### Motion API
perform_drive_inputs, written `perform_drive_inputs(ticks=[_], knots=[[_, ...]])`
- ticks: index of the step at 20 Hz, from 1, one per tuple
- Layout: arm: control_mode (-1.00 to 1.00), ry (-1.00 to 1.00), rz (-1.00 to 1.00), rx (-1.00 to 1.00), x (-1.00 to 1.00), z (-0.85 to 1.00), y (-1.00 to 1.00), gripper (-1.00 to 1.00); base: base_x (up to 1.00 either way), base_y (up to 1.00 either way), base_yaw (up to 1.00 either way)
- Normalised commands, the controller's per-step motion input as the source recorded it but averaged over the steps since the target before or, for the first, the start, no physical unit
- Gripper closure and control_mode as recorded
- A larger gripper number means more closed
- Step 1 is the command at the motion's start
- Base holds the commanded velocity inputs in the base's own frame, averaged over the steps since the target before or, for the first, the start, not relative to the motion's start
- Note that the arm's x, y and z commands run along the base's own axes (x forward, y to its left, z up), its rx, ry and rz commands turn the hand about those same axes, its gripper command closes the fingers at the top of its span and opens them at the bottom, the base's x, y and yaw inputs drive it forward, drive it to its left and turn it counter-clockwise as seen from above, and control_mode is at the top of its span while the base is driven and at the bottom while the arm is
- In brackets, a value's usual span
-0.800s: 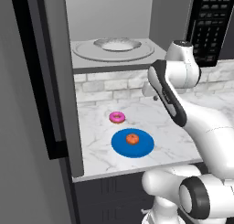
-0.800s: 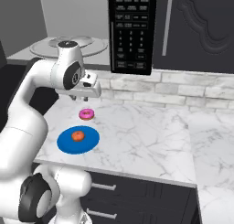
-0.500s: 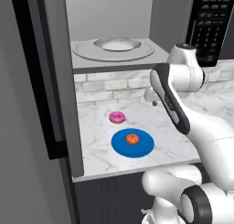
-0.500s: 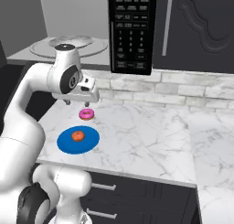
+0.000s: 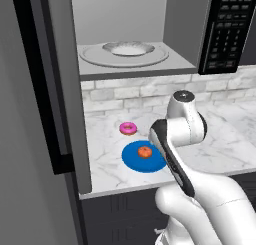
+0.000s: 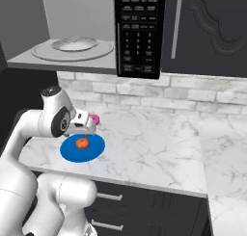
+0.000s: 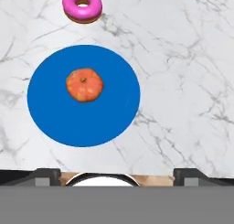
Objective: Pick the squash from the counter and place it in the microwave.
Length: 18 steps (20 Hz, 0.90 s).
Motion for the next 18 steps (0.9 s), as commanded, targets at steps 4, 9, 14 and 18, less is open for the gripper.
perform_drive_inputs(ticks=[4, 9, 14, 18], knots=[[-1.0, -0.01, -0.04, 0.0, 0.6, -0.38, 0.22, -1.0, 0.0, 0.0, 0.0], [-1.0, -0.01, -0.01, 0.0, 0.42, -0.24, 0.38, -1.0, 0.0, 0.0, 0.0], [-1.0, 0.02, -0.04, 0.0, 0.49, -0.24, 0.3, -1.0, 0.0, 0.0, 0.0], [-1.0, 0.08, -0.03, 0.0, 0.65, -0.34, 0.06, -1.0, 0.0, 0.0, 0.0]])
